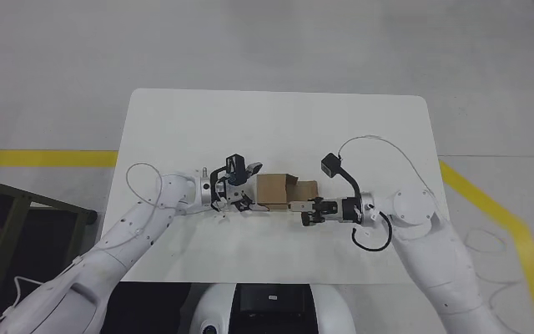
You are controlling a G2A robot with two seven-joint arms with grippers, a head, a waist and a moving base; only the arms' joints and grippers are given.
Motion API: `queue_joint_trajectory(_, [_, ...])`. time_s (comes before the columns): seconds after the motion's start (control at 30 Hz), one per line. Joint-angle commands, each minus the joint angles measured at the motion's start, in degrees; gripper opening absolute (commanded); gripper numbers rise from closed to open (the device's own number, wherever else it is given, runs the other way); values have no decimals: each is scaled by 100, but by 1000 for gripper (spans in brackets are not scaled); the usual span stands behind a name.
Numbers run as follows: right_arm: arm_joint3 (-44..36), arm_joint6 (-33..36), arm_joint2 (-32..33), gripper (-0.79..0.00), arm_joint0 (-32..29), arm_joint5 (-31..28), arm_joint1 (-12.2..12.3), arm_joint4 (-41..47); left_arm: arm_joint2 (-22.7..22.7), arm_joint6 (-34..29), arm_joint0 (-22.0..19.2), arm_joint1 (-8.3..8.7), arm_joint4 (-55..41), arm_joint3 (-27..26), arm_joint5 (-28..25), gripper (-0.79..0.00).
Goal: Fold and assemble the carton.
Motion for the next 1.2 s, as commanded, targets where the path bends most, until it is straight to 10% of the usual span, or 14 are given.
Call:
queue_joint_trajectory(0.0, [74, -22, -9, 0, -44, 3, 9, 9, -14, 8, -3, -11, 21, 15, -10, 0])
queue_joint_trajectory(1.17, [2184, -53, -1534, 0, 1684, -1695, -449, 490, -149, 151, -31, -169, 482, 179, -435, 0])
